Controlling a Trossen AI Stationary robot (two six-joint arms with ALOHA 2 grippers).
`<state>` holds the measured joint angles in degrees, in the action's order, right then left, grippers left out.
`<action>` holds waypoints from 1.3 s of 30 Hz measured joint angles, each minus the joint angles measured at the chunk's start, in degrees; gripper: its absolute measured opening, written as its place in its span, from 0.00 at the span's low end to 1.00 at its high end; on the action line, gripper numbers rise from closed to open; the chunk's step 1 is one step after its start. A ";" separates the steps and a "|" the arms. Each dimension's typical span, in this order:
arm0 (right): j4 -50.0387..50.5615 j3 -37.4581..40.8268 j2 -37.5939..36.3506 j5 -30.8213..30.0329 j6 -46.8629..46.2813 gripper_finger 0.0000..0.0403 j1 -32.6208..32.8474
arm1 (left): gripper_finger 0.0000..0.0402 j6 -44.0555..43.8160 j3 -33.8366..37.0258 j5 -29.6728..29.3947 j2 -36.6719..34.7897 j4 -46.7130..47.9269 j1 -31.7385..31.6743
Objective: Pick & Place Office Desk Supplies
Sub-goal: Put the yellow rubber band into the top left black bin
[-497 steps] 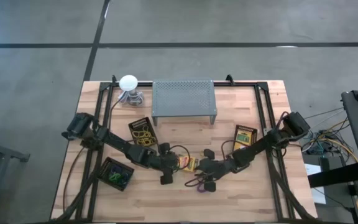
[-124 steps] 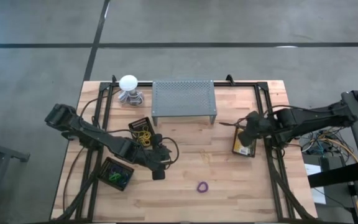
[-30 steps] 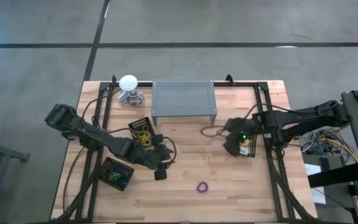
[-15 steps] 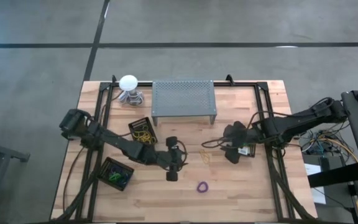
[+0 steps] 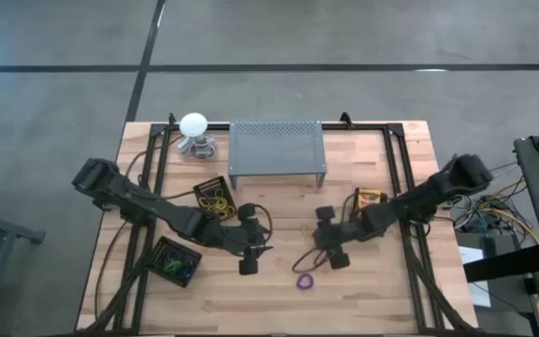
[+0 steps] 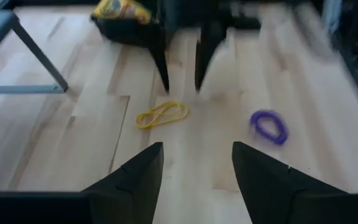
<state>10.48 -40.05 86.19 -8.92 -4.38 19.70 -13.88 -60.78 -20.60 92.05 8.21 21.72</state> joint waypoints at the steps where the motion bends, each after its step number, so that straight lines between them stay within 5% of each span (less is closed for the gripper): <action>1: -1.69 0.00 1.78 0.03 1.84 0.49 0.36 | 0.50 -0.54 -0.02 0.00 -0.90 0.26 0.37; 12: -4.54 -2.21 12.76 -0.23 -0.91 0.46 0.65 | 0.50 -3.10 0.00 -2.79 -5.96 0.85 3.86; 32: -4.17 -1.65 12.99 -2.10 -14.50 0.04 0.57 | 0.50 -4.40 0.05 -4.13 -5.96 0.85 4.06; 39: -3.14 -1.14 8.68 -1.67 -14.25 0.02 0.44 | 0.50 -4.40 0.05 -4.15 -5.94 0.85 4.06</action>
<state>7.34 -41.19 94.87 -10.59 -18.63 20.14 -18.28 -60.73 -24.75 86.11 9.06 25.78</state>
